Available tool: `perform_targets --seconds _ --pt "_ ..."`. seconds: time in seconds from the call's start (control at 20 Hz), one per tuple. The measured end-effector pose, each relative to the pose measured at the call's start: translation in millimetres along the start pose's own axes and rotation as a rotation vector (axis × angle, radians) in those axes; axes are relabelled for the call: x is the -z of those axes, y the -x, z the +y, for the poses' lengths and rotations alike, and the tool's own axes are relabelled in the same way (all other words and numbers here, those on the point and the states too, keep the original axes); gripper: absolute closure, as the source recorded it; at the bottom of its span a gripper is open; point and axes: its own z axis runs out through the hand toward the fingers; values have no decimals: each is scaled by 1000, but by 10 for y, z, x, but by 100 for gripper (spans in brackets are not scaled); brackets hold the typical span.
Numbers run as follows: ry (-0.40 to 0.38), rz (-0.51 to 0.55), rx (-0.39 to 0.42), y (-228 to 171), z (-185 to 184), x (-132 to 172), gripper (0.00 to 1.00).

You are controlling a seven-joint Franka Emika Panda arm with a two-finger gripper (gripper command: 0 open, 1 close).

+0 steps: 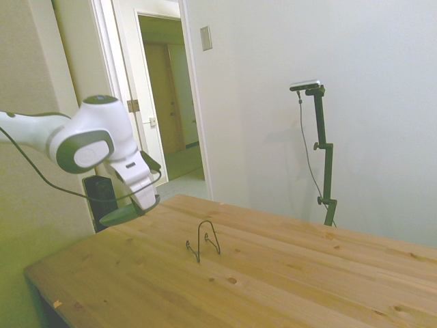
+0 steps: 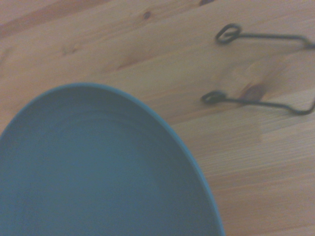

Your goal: Load the plate

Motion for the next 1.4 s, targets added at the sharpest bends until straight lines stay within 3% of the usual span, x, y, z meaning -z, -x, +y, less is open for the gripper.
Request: perform_targets --seconds 0.35,0.65,0.85,1.1,1.4 --pt "120 269 -27 -64 -179 174 100" --pt "173 352 -25 -169 -322 185 100" --pt "190 381 -70 -269 -409 159 100" --pt "269 546 -203 -313 -596 225 100" --pt "384 685 -239 -289 -888 0 100"
